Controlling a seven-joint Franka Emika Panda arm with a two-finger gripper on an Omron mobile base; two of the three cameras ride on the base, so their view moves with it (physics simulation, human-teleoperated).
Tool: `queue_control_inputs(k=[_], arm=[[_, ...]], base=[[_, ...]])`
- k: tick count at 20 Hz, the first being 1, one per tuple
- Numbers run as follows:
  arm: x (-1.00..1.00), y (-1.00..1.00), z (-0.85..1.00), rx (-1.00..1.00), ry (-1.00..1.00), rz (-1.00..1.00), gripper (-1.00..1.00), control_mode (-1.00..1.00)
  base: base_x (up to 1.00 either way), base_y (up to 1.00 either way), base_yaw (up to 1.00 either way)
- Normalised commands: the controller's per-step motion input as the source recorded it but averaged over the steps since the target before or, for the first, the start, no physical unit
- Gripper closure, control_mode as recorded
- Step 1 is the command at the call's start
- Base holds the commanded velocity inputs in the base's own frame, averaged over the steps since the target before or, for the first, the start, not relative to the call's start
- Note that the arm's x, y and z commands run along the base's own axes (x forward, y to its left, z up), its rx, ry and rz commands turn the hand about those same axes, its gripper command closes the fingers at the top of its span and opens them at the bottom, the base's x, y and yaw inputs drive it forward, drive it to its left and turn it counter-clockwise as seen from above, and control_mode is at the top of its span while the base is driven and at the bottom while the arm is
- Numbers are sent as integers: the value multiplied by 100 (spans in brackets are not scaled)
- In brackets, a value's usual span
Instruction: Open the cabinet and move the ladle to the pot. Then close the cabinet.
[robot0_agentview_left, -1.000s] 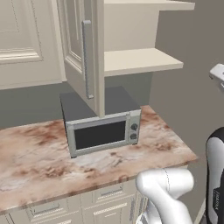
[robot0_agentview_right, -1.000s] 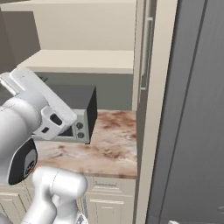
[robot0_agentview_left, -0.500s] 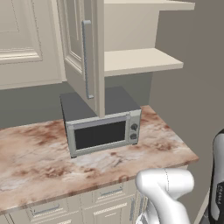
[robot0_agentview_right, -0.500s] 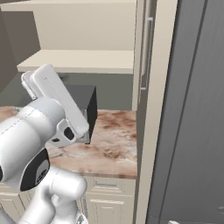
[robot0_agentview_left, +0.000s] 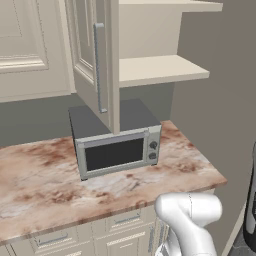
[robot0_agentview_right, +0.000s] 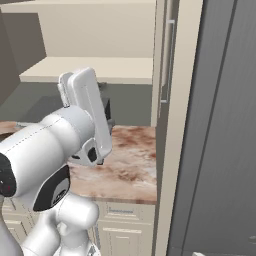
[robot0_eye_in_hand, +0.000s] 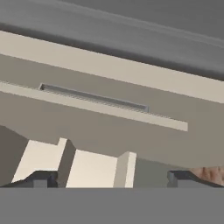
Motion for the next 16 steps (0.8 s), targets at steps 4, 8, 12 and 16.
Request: queue_control_inputs(k=[4, 8, 12, 16], arm=[[-1, -46, 0, 10, -2, -3, -100, -100], [0, -34, 0, 3, 0, -2, -100, -100], [-4, -34, 0, 3, 0, -7, -100, -100], [0, -46, 3, 8, 0, -4, -100, -100]], base=[[0, 0, 0], [0, 0, 0], [0, 0, 0], [0, 0, 0]])
